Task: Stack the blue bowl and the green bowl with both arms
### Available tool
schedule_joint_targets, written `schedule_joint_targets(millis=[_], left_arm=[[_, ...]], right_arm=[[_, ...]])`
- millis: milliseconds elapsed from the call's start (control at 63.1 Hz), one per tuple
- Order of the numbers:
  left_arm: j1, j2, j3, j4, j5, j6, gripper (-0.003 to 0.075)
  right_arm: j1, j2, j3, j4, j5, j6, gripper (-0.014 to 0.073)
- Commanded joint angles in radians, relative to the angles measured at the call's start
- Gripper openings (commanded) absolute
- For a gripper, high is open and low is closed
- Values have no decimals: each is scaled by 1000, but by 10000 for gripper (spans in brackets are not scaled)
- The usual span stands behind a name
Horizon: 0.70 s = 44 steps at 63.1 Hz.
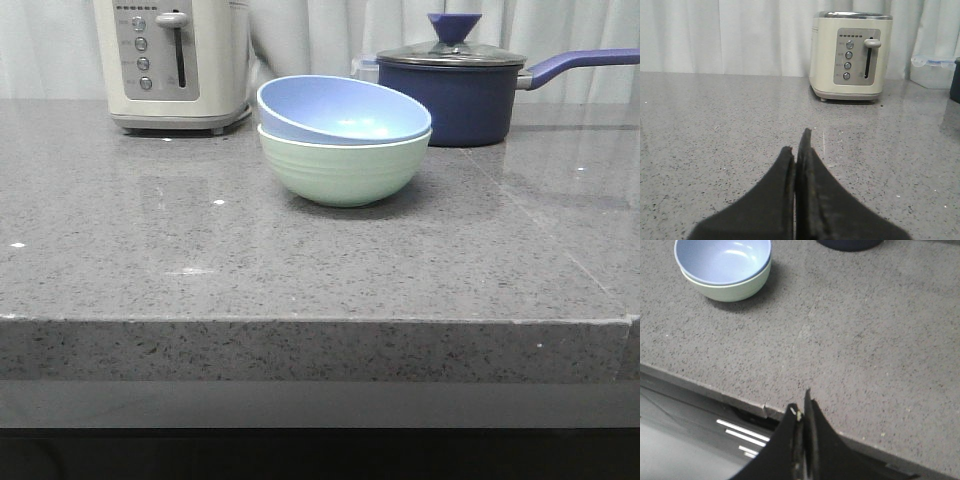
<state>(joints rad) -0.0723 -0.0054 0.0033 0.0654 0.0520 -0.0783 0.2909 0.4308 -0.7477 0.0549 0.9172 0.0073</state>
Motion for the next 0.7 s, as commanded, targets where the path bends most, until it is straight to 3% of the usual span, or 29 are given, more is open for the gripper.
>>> schedule_joint_targets(millis=[0, 348, 681], left_arm=[[-5, -16, 7, -1, -71, -3, -20], [-5, -16, 7, -1, -71, -3, -20], [-5, -16, 7, -1, -71, -3, -20]], right_arm=[[-52, -50, 32, -21, -171, -13, -63], [-263, -378, 576, -10, -803, -66, -63], [-267, -461, 760, 18, -917, -66, -63]])
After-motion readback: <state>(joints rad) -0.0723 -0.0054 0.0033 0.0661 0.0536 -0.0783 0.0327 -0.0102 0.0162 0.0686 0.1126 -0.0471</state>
